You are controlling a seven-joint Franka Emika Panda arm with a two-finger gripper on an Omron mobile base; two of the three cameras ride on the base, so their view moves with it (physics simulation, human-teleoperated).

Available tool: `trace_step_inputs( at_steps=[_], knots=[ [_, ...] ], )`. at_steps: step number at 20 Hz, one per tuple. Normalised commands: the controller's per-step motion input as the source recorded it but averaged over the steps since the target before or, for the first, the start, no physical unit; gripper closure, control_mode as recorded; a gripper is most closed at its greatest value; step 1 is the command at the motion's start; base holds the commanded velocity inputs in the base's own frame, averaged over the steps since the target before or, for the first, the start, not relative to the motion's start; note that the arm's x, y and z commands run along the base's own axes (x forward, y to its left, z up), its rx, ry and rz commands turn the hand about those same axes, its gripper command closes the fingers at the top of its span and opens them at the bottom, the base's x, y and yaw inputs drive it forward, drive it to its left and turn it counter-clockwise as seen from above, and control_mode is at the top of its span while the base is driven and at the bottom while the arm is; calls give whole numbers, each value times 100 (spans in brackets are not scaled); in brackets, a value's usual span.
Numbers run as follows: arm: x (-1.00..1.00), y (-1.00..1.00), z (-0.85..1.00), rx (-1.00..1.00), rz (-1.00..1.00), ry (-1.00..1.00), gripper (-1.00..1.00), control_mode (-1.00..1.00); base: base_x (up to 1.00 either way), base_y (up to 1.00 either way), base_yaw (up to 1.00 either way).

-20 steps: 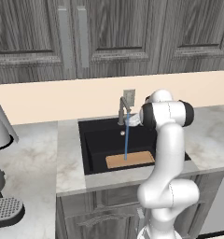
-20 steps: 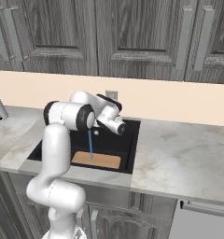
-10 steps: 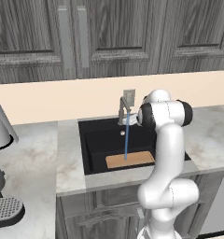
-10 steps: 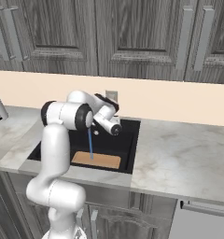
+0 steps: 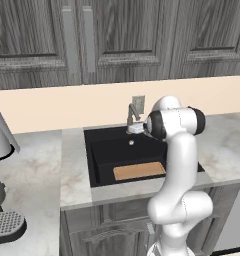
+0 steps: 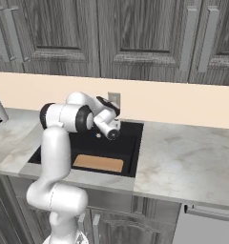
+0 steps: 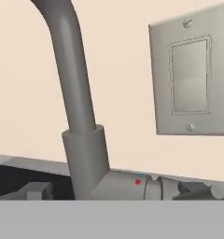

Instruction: Turn on the sink faucet with hot water and rinse the cutting board for ten seconds, then turn off the faucet. Push the cutting board to reach the water if necessary.

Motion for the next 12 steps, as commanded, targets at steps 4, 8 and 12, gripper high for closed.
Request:
trace_step_inputs(
  at_steps=[4, 8, 12],
  knots=[
    [-17, 58, -2, -1, -2, -5, -100, -100, 0, 0, 0],
    [-15, 56, -6, -1, -2, -4, -100, -100, 0, 0, 0],
    [-13, 57, -8, -1, -1, -4, -100, -100, 0, 0, 0]
  ],
)
